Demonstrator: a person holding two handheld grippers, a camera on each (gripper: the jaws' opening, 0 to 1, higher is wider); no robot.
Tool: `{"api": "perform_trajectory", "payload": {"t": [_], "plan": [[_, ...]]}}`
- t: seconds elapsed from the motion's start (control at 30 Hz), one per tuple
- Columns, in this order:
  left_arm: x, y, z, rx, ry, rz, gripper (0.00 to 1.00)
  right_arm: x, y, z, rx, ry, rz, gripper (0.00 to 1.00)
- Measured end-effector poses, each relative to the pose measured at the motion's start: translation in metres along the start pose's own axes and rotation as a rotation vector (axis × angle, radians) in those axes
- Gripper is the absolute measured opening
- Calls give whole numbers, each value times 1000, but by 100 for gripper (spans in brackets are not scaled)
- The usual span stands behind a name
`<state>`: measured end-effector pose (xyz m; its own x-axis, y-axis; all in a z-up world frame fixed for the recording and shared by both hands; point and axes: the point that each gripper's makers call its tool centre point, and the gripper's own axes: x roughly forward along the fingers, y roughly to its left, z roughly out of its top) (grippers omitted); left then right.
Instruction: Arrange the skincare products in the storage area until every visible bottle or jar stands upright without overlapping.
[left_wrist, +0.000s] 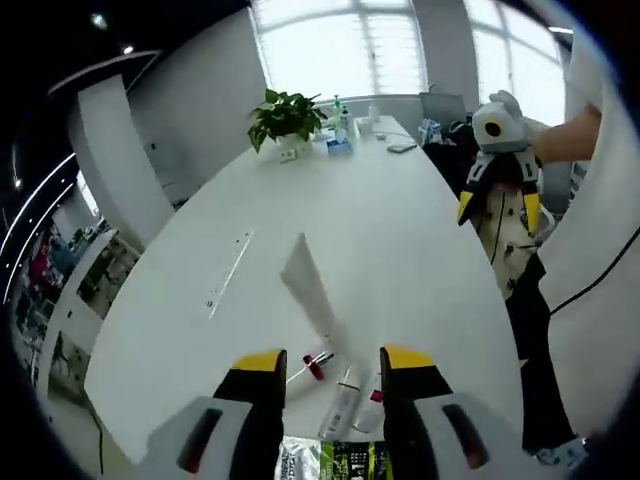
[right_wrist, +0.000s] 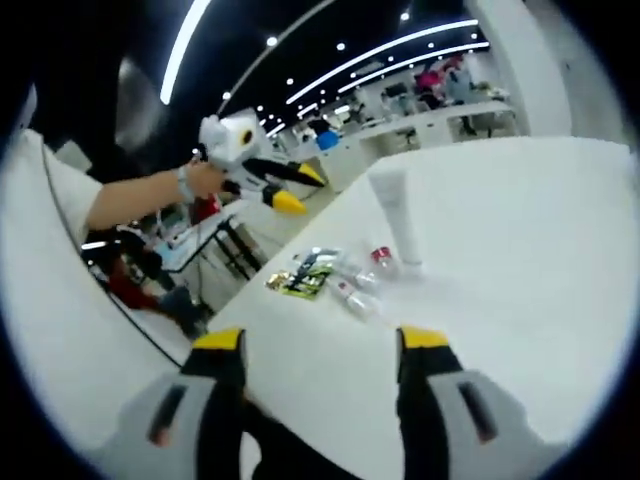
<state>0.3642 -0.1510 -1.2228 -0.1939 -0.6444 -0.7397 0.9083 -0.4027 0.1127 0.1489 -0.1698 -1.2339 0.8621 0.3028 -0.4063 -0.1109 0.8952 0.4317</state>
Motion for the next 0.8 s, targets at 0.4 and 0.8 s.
{"api": "perform_trajectory", "payload": {"t": [0.4,0.8], "plan": [[20,21,-34,123,219,-24,41,-8,-10,4,-33,-16,-31,60],[52,41,-54,168,305,-51,41,-2,-17,-1,-54,-3,-54,62]]}}
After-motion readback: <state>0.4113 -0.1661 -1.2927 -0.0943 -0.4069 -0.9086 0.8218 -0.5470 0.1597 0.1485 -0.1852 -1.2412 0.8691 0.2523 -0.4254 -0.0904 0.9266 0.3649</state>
